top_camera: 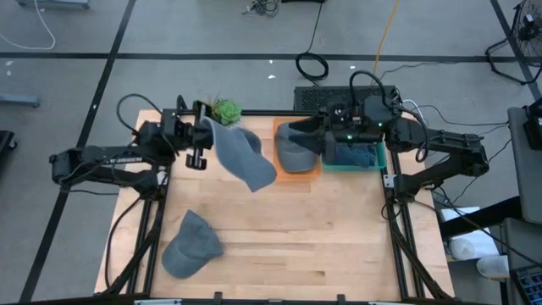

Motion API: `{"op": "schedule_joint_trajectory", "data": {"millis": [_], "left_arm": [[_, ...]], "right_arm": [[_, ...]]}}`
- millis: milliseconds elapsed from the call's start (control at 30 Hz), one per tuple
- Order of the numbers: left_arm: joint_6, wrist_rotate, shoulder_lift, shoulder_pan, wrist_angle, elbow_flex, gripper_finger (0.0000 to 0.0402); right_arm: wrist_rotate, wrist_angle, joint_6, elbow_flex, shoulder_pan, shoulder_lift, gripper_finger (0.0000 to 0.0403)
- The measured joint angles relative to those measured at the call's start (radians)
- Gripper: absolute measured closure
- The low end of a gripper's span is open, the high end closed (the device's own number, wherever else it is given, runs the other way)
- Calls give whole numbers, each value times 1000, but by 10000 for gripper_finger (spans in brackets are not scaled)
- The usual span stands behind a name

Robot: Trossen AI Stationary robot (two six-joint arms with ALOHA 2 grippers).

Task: Pick & Place hat
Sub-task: Put the top gray cap in the orange bin

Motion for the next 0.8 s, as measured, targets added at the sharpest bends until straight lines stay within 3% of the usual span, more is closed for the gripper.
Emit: {"op": "schedule_joint_trajectory", "data": {"millis": [167, 433, 800], "left_arm": [[137, 126, 0, 44, -209, 174, 392], [354, 224, 1, 106, -611, 415, 392], [577, 288, 1, 150, -947, 686, 392]], "right_arm": [[0, 13, 26, 0, 0, 0, 85], [-12, 30, 145, 0, 0, 0, 85], [-189, 32, 285, 0, -32, 0, 85]]}}
